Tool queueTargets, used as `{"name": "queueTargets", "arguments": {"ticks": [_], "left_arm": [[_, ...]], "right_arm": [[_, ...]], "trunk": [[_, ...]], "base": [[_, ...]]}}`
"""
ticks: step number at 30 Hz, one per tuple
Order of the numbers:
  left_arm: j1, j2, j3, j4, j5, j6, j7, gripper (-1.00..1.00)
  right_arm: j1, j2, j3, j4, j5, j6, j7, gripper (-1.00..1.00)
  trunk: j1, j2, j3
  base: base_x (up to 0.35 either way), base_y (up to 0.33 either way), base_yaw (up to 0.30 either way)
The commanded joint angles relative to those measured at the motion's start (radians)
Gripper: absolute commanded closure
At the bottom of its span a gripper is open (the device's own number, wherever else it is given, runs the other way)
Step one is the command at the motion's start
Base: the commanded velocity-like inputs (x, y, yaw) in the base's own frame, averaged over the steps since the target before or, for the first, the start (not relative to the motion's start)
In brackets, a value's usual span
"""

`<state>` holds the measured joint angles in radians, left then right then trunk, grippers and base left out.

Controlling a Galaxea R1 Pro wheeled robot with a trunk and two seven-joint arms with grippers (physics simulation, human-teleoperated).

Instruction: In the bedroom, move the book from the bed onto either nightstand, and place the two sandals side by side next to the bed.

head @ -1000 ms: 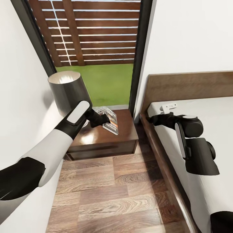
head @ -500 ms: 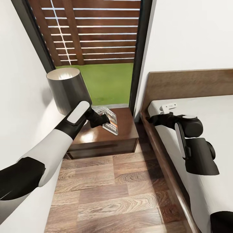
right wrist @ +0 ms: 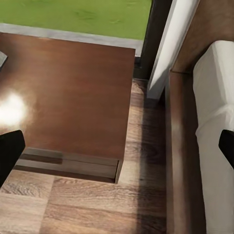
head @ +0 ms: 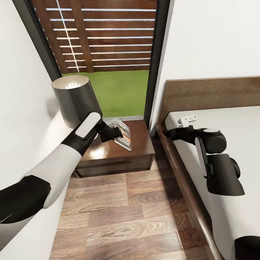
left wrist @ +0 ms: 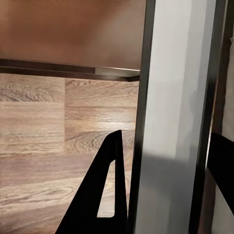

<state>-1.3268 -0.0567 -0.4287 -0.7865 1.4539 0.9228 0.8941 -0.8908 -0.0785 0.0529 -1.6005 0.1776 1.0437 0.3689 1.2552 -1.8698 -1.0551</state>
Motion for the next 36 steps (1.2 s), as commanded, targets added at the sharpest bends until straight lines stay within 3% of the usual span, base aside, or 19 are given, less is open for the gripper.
{"name": "queueTargets", "arguments": {"ticks": [1, 16, 36], "left_arm": [[-0.001, -0.001, -0.002, 0.0, 0.009, -0.001, 0.011, 1.0], [-0.006, -0.024, -0.004, 0.01, 0.0, 0.002, 0.023, 1.0], [-0.003, -0.026, -0.005, 0.005, 0.0, 0.002, 0.021, 1.0]], "right_arm": [[-0.001, -0.001, 0.001, -0.001, 0.01, 0.004, 0.008, -1.0], [0.0, -0.004, 0.001, -0.001, 0.011, 0.004, 0.008, -1.0], [0.0, -0.002, 0.007, -0.001, 0.011, 0.004, 0.008, -1.0]], "trunk": [[0.0, 0.0, -0.002], [0.0, 0.0, -0.021], [0.0, 0.0, -0.03]], "base": [[0.0, 0.0, 0.0], [0.0, 0.0, 0.0], [0.0, 0.0, 0.0]]}}
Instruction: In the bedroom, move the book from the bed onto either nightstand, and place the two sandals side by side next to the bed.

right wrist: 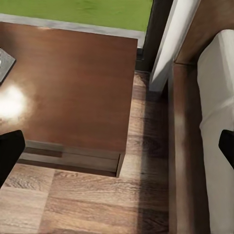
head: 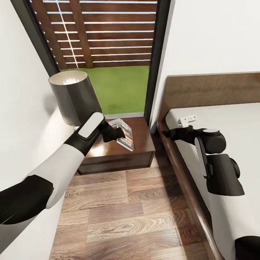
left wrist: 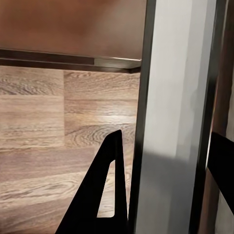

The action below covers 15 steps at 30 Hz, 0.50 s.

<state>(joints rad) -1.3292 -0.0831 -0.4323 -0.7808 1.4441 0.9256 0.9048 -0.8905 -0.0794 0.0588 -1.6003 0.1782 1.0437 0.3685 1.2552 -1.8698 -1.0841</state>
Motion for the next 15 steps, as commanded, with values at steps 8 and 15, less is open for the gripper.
{"name": "queueTargets", "arguments": {"ticks": [8, 15], "left_arm": [[-0.001, -0.001, -0.001, -0.002, 0.01, -0.001, 0.009, 1.0], [-0.001, 0.0, 0.0, -0.004, 0.01, -0.001, 0.01, 1.0]], "right_arm": [[-0.001, 0.0, 0.002, -0.001, 0.009, 0.003, 0.008, -1.0], [0.014, 0.001, 0.002, -0.001, 0.009, 0.003, 0.008, -1.0]], "trunk": [[0.0, 0.0, -0.001], [0.0, 0.0, -0.002]], "base": [[0.0, 0.0, 0.0], [0.0, 0.0, 0.0]]}}
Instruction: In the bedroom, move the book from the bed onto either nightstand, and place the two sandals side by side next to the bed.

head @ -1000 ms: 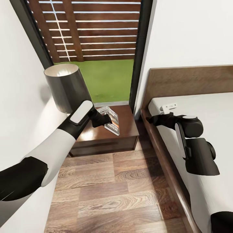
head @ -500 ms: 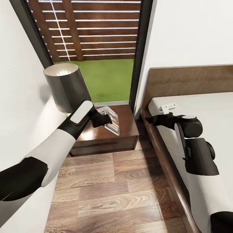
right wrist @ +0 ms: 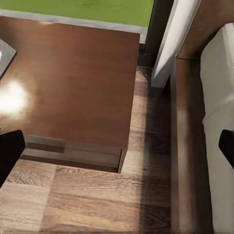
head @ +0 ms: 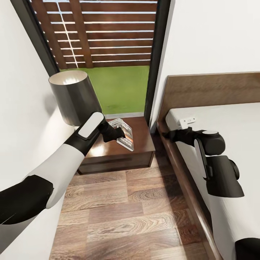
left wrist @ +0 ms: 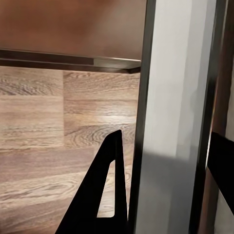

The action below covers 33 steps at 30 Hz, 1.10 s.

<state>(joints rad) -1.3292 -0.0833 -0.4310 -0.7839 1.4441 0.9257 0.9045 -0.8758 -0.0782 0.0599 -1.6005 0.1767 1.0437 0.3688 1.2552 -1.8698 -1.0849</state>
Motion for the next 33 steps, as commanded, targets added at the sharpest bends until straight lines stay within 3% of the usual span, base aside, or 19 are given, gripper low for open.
{"name": "queueTargets", "arguments": {"ticks": [1, 33], "left_arm": [[-0.001, 0.0, -0.002, -0.001, 0.01, -0.001, 0.01, 1.0], [0.002, -0.003, -0.004, -0.005, 0.011, -0.011, 0.002, 1.0]], "right_arm": [[-0.001, -0.001, 0.001, -0.001, 0.011, 0.003, 0.008, -1.0], [0.064, 0.001, -0.001, -0.001, 0.009, 0.003, 0.009, -1.0]], "trunk": [[0.0, 0.0, -0.001], [0.0, 0.0, -0.009]], "base": [[0.0, 0.0, 0.0], [0.0, 0.0, 0.0]]}}
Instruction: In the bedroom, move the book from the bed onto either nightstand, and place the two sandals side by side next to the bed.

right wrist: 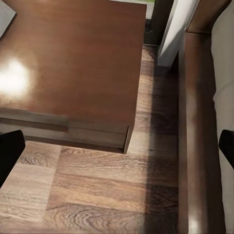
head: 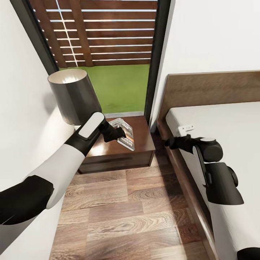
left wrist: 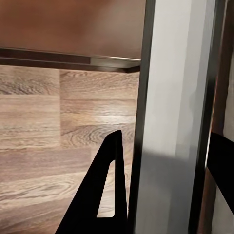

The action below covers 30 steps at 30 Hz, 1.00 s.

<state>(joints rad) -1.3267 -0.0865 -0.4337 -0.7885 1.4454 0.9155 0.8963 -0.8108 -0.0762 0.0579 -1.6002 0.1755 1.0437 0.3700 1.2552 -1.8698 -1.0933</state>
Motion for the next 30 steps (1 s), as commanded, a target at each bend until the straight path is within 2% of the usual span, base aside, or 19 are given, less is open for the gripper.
{"name": "queueTargets", "arguments": {"ticks": [1, 15, 18, 21, 22, 26, 30], "left_arm": [[-0.001, 0.0, -0.002, -0.001, 0.01, -0.001, 0.01, 1.0], [0.0, -0.002, -0.012, 0.005, 0.007, -0.008, 0.003, 1.0], [0.0, -0.002, -0.029, 0.007, 0.006, -0.008, 0.003, 1.0], [0.008, -0.002, -0.075, 0.009, 0.006, -0.01, 0.003, 1.0], [0.008, -0.002, -0.075, 0.009, 0.006, -0.01, 0.003, 1.0], [0.043, -0.001, -0.129, 0.008, 0.005, -0.022, 0.003, 1.0], [0.069, -0.001, -0.149, 0.007, 0.004, -0.03, 0.003, 1.0]], "right_arm": [[-0.001, -0.001, 0.001, -0.001, 0.011, 0.003, 0.008, -1.0], [0.03, 0.002, 0.005, -0.001, 0.009, 0.003, 0.009, -1.0], [0.034, 0.003, 0.006, -0.001, 0.01, 0.003, 0.009, -1.0], [0.037, 0.006, 0.006, -0.001, 0.014, 0.003, 0.009, -1.0], [0.037, 0.006, 0.006, -0.001, 0.014, 0.003, 0.009, -1.0], [0.039, 0.009, 0.005, 0.0, 0.018, 0.003, 0.009, -1.0], [0.04, 0.01, 0.005, -0.001, 0.019, 0.003, 0.009, -1.0]], "trunk": [[0.0, 0.0, -0.001], [0.0, 0.0, -0.001], [0.0, 0.0, -0.001], [0.0, 0.0, -0.001], [0.0, 0.0, -0.001], [0.0, 0.0, -0.001], [0.0, 0.0, -0.001]], "base": [[0.0, 0.0, 0.0], [0.0, 0.0, 0.0], [0.0, 0.0, 0.0], [0.0, 0.0, 0.0], [0.0, 0.0, 0.0], [0.0, 0.0, 0.0], [0.0, 0.0, 0.0]]}}
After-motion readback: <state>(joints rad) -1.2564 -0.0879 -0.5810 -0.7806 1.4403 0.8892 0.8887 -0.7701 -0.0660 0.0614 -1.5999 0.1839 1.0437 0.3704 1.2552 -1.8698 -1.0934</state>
